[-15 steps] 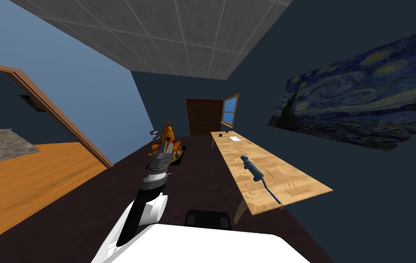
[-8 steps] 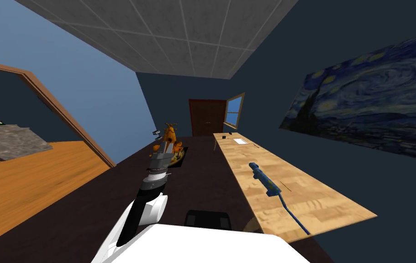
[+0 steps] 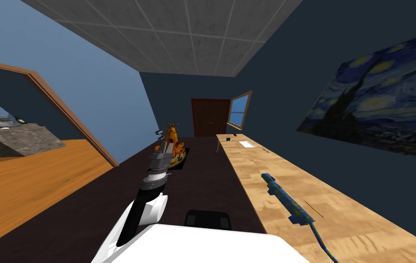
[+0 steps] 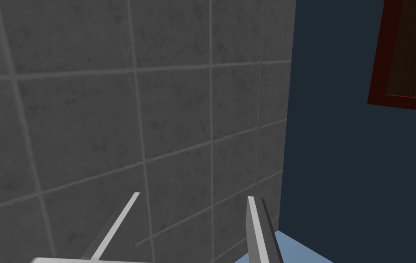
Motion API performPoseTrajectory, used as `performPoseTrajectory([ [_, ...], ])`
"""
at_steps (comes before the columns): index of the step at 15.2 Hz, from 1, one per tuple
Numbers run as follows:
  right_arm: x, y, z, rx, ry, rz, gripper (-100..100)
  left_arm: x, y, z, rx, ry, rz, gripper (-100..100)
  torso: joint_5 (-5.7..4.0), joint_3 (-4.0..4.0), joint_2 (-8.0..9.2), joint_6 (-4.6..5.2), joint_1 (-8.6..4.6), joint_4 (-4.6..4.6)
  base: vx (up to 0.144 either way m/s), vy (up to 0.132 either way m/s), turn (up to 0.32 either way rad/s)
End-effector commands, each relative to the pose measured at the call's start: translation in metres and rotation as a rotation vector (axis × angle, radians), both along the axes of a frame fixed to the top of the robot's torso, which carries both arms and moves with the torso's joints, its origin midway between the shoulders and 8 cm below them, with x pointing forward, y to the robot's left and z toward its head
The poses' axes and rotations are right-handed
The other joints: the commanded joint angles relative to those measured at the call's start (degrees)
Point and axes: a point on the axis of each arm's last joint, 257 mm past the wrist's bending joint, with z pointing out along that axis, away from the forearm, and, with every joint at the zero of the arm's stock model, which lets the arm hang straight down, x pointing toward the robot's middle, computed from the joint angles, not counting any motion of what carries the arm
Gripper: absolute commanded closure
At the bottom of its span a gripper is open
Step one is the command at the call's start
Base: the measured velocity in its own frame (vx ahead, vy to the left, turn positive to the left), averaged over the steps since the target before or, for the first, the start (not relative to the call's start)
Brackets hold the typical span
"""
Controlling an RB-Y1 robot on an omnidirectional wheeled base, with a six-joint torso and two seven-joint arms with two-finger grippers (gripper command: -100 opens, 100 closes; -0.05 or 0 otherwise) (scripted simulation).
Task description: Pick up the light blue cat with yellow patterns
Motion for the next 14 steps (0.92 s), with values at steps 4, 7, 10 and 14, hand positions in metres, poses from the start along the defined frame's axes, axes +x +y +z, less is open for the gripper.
performPoseTrajectory([
  [4, -0.036, -0.061, 0.014, -0.112, 0.11, 0.025, -100, 0.0, 0.0, 0.0, 0.0, 0.0, 0.0, 0, -0.03, -0.14, -0.23, -0.01, -0.13, -0.05, 0.24, 0.016, 0.09],
  [7, -0.056, -0.096, 0.027, -0.175, 0.172, 0.031, -100, 0.0, 0.0, 0.0, 0.0, 0.0, 0.0, 0, -0.04, -0.19, -0.31, -0.01, -0.16, -0.07, 0.26, 0.02, 0.097],
  [10, -0.069, -0.12, 0.038, -0.22, 0.214, 0.036, -100, 0.0, 0.0, 0.0, 0.0, 0.0, 0.0, 0, -0.02, -0.24, -0.4, -0.02, -0.15, -0.1, 0.267, -0.016, 0.096],
  [14, -0.079, -0.14, 0.048, -0.255, 0.248, 0.04, -100, 0.0, 0.0, 0.0, 0.0, 0.0, 0.0, 0, -0.09, -0.3, -0.51, -0.04, -0.26, -0.12, 0.278, -0.026, 0.112],
])
